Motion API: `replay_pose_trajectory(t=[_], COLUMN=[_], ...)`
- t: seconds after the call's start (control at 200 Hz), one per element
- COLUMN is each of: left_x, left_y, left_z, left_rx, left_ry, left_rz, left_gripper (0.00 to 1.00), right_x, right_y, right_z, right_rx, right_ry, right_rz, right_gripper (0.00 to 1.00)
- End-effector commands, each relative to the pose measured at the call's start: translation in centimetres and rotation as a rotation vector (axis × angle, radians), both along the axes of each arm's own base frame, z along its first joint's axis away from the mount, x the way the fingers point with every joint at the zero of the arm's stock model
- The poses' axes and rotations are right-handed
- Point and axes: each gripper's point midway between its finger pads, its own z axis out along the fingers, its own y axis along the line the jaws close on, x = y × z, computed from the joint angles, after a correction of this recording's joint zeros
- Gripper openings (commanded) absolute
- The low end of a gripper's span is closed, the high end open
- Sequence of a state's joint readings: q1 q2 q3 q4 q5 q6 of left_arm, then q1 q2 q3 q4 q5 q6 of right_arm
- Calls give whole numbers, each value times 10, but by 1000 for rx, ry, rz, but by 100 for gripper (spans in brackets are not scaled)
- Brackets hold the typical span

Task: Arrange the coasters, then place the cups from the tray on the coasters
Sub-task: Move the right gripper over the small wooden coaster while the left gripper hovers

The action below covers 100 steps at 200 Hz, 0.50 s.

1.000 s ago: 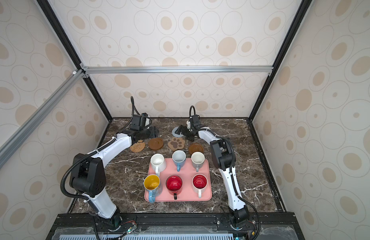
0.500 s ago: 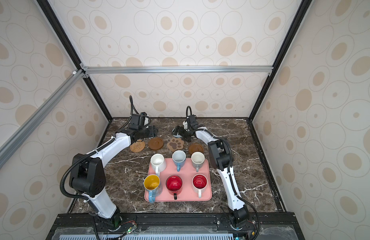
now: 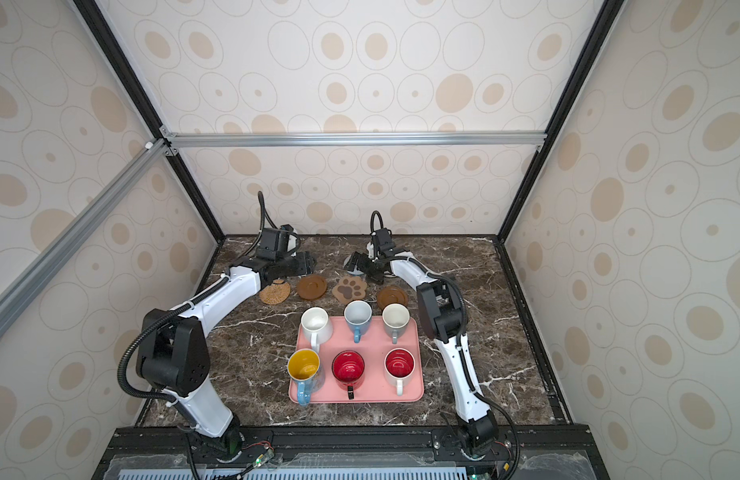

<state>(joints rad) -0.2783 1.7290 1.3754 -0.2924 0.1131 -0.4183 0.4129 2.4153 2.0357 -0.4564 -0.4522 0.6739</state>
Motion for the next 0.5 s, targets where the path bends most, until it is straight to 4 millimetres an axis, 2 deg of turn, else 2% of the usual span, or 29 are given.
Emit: replay_pose_trajectory(t=[0.0,0.185,0.29,0.495], left_x=[1,5,9,25], left_y=[4,-1,-5,-13], left_z=[21,22,20,9], left_rx=[-4,-34,-52,-68], left_ry=[-52,-57,-56,-15], left_rz=[-3,-10,-9,-16], left_gripper=[72,72,72,73], right_x=[-6,-25,-37,-64], right_y=[-13,-38,-43,-55], right_z=[53,62,63,45], right_rx=[-56,-163,-153,-176], right_ry=[-70,-34,-1,103], right_rz=[18,35,61,125], right_gripper=[100,100,100,100])
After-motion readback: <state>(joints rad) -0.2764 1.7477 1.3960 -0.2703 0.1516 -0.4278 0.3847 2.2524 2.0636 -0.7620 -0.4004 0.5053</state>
